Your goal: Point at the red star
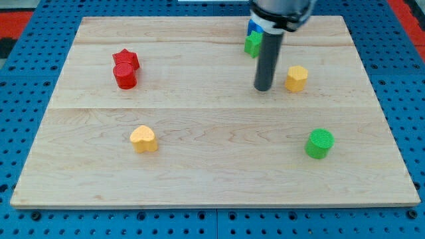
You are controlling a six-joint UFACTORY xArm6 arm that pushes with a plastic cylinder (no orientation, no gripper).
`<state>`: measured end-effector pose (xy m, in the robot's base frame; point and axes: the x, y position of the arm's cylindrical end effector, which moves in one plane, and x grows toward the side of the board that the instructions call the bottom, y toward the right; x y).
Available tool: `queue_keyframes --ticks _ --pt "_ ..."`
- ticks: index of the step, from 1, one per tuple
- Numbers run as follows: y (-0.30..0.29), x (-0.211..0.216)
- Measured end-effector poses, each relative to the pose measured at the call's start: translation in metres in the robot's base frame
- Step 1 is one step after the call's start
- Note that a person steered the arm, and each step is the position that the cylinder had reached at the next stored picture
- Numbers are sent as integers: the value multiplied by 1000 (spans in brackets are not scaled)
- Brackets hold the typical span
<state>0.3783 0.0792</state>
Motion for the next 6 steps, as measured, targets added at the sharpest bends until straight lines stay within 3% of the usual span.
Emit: queue_keyframes --ticks 1,3,5,6 --pt "-4 -69" --pt "-129 -110" --pt "-263 -88" --pt "-280 -70"
